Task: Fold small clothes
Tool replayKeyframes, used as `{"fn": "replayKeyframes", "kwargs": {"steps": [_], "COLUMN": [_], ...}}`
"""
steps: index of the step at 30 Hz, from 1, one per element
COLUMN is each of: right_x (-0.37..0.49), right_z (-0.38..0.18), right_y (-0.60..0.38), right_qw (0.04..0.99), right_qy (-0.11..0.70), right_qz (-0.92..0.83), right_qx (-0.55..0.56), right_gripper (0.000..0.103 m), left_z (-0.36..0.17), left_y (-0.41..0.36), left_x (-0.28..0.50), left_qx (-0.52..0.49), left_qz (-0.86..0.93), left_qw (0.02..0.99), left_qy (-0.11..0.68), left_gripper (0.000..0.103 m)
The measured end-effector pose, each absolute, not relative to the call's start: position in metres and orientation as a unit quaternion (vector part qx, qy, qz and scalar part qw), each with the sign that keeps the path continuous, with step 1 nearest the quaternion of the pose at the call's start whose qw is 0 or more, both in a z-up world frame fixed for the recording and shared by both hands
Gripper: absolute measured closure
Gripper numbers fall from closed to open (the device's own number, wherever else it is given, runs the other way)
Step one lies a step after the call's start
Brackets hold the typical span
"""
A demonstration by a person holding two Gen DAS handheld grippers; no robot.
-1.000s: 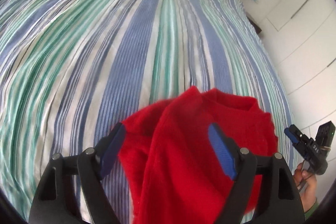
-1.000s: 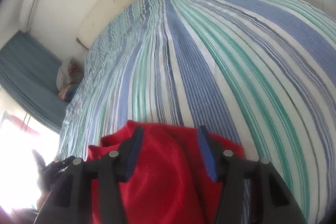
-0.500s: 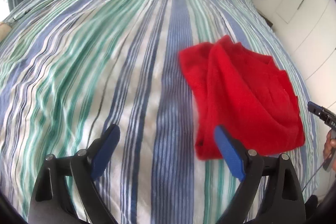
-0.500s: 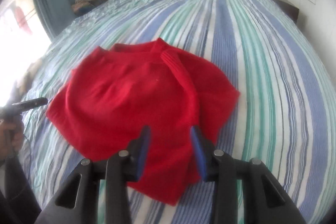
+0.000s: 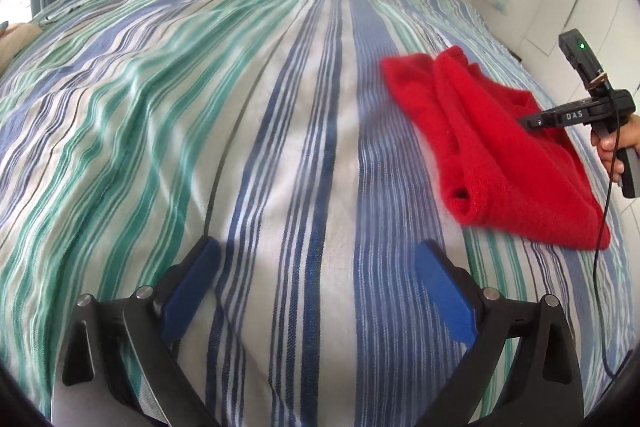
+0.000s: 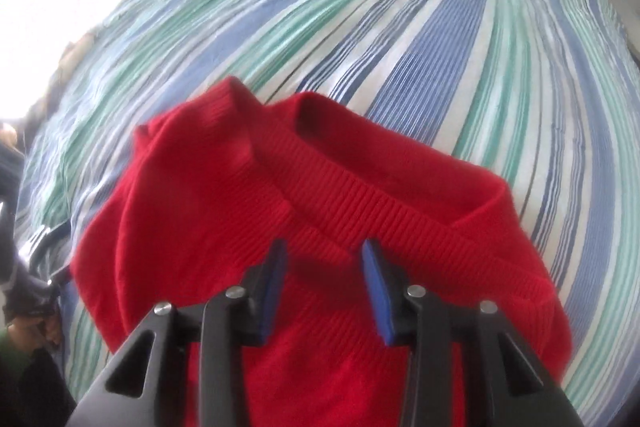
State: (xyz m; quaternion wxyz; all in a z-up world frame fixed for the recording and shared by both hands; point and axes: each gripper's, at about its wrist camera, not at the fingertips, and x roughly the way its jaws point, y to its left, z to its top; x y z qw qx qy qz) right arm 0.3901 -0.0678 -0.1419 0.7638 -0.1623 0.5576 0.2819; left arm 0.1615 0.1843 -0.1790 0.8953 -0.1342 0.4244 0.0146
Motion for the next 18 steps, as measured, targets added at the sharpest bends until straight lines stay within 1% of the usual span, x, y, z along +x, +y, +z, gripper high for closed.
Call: {"fn": "replayKeyframes", "kwargs": {"steps": [1,2,4,6,8,10,12,14,16,17,18], "right_x": [0.389,0.388,0.389,0.391,0.396,0.402,0.406,0.406,0.398,0.393,0.387], "right_z": [-0.146,-0.146,-0.135,-0.116,-0.109,-0.12,-0.141,-0.15,-0.142,-0.135,-0.127], "right_y": [-0.067,-0.066,-0.068,-0.07,-0.073,-0.073,-0.076,-0.086,-0.095,-0.097,-0.102], "right_qw": [0.755,0.753,0.763,0.791,0.813,0.821,0.816,0.817,0.83,0.837,0.846], "right_qy": [0.563,0.558,0.542,0.511,0.491,0.489,0.507,0.518,0.502,0.494,0.48], "right_qz": [0.278,0.274,0.274,0.264,0.244,0.22,0.2,0.189,0.19,0.19,0.19], "right_qx": [-0.19,-0.218,-0.221,-0.208,-0.195,-0.197,-0.192,-0.172,-0.149,-0.14,-0.13], "right_gripper": [0.08,0.1,0.1,0.1,0.1,0.1,0.099,0.094,0.085,0.069,0.048], "left_z": [-0.179,-0.18,-0.182,-0.182,-0.183,-0.183,-0.184,-0.184,-0.184,-0.184,-0.184], "left_y": [0.183,0.181,0.18,0.179,0.179,0.179,0.18,0.181,0.18,0.18,0.18], "left_x": [0.163,0.165,0.165,0.164,0.163,0.162,0.161,0.162,0.162,0.162,0.162], "left_qx": [-0.131,-0.128,-0.125,-0.122,-0.121,-0.122,-0.125,-0.126,-0.125,-0.124,-0.124], "left_qz": [0.014,0.014,0.017,0.019,0.019,0.018,0.017,0.015,0.015,0.016,0.016], "left_qw": [0.896,0.896,0.896,0.897,0.897,0.898,0.899,0.899,0.898,0.898,0.898], "left_qy": [0.425,0.425,0.425,0.425,0.424,0.422,0.42,0.42,0.421,0.421,0.421], "left_gripper": [0.003,0.002,0.001,0.001,0.001,0.001,0.001,0.001,0.001,0.001,0.001]}}
